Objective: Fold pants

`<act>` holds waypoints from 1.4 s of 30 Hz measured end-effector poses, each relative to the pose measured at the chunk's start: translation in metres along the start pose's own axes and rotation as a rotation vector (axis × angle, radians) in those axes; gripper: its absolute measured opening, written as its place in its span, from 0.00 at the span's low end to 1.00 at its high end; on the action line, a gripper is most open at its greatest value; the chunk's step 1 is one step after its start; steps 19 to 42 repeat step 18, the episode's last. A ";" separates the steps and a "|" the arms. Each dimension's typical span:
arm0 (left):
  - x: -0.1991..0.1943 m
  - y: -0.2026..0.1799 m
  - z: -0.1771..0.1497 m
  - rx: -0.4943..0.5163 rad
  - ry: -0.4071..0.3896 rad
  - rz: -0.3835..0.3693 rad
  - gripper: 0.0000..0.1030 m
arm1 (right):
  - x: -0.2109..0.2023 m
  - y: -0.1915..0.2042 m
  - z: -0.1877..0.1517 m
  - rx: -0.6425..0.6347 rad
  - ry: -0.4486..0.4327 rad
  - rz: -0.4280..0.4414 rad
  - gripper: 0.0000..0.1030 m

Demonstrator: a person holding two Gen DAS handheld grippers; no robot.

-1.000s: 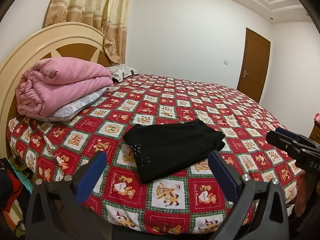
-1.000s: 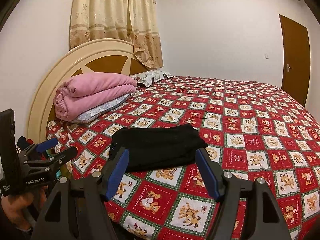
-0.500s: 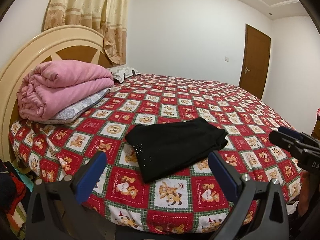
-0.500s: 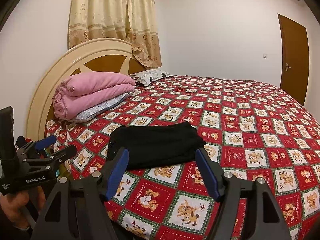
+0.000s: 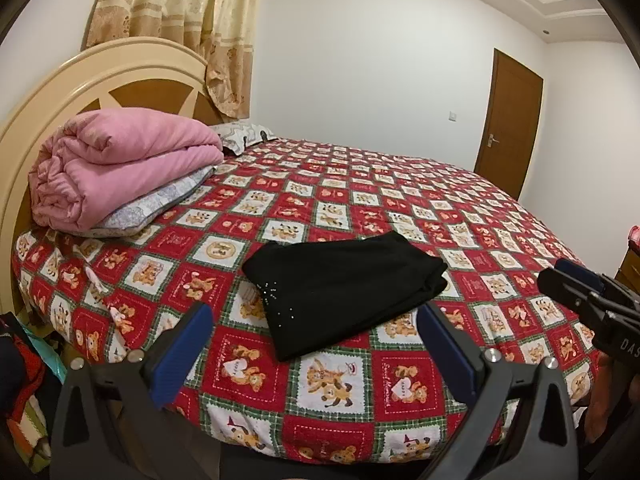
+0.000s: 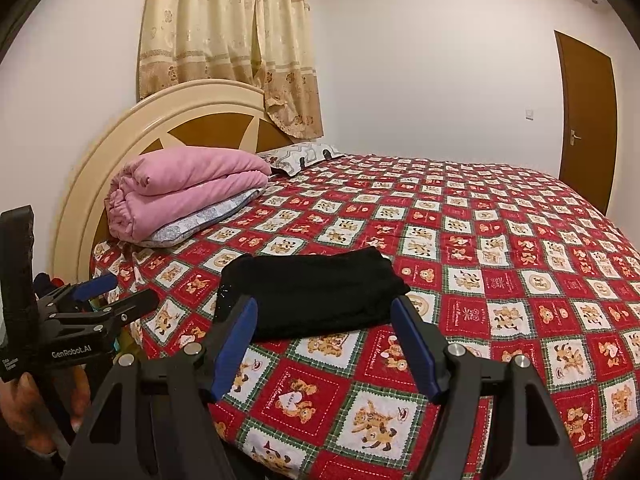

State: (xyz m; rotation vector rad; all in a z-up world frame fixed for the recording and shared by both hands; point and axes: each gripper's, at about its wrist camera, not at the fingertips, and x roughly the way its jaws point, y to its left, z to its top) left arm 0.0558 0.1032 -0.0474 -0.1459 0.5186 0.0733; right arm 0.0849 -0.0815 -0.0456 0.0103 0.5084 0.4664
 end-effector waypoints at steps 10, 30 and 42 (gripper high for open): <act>-0.001 0.003 -0.002 -0.012 -0.013 0.000 1.00 | 0.000 0.006 -0.001 -0.013 0.004 0.003 0.69; -0.004 0.001 -0.005 -0.005 -0.034 -0.026 1.00 | 0.002 0.008 -0.005 -0.017 0.016 0.000 0.69; -0.004 0.001 -0.005 -0.005 -0.034 -0.026 1.00 | 0.002 0.008 -0.005 -0.017 0.016 0.000 0.69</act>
